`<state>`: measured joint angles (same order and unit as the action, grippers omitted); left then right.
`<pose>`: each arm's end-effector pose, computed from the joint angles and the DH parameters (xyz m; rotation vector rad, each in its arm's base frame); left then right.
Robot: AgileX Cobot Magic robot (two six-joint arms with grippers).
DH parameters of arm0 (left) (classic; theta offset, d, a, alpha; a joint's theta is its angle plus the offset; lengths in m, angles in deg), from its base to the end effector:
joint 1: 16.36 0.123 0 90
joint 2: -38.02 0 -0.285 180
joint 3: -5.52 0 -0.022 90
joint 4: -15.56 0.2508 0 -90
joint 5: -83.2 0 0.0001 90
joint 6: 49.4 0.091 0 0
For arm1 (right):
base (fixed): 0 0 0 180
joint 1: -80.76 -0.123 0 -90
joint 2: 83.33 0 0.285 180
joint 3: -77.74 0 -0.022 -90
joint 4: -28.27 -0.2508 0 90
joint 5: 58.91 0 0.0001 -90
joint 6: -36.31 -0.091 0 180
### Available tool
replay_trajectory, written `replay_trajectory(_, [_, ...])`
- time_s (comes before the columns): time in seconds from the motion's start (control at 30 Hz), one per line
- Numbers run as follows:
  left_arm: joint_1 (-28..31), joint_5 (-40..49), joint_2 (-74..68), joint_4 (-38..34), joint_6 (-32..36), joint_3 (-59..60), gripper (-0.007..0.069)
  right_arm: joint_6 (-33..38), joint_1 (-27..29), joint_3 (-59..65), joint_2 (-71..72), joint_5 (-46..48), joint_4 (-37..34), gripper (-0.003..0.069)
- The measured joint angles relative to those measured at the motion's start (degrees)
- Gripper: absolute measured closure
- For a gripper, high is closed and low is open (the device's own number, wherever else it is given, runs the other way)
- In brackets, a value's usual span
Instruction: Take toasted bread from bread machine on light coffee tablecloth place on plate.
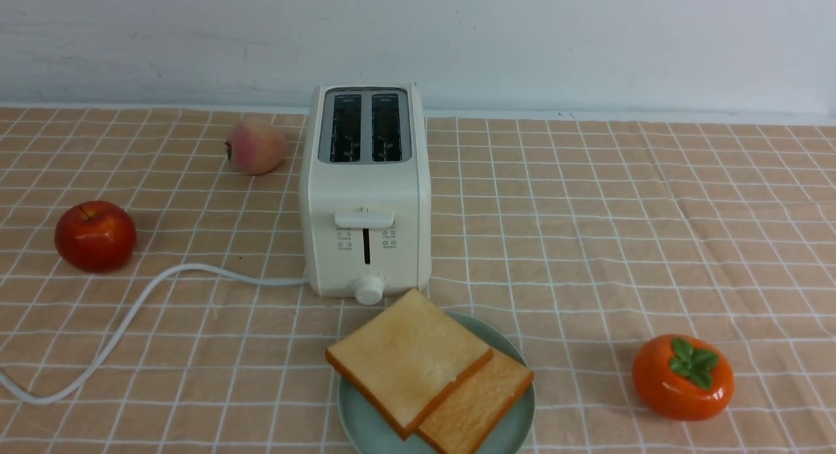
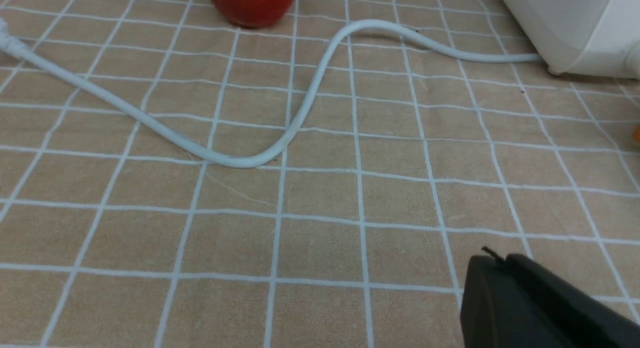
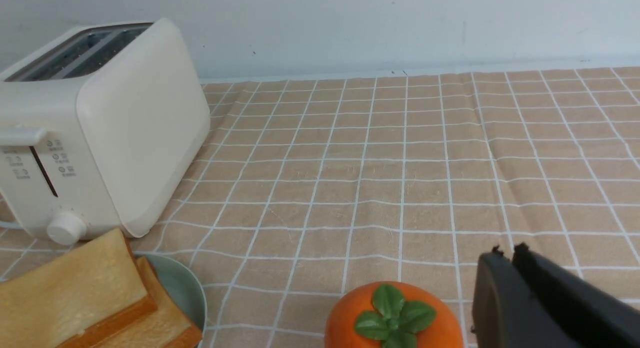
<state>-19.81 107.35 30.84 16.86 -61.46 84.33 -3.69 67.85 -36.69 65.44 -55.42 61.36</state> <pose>0.0512 -0.0022 0.1667 -0.1309 1.9210 -0.1588 0.0958 0.0188 0.2475 -0.0662 1.7445 0.2253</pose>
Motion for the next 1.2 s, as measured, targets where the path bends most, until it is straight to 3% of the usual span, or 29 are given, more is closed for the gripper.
replay_trajectory(0.2, [0.2,-0.9,0.0,3.1,0.2,0.0,0.0626,0.0,0.0,0.0,0.0,0.0,0.0,0.0622])
replay_trajectory(0.97, [0.2,-1.5,0.0,3.6,0.2,0.1,0.0605,2.3,0.4,1.5,3.4,0.3,0.3,0.0587])
replay_trajectory(1.07, [0.2,-1.5,0.0,3.6,0.3,0.1,0.0603,5.6,2.5,2.7,7.1,1.0,-4.2,0.0584])
replay_trajectory(1.2, [0.2,-1.6,0.0,3.6,0.4,0.1,0.0596,19.0,7.1,7.7,14.4,4.7,-18.3,0.0578])
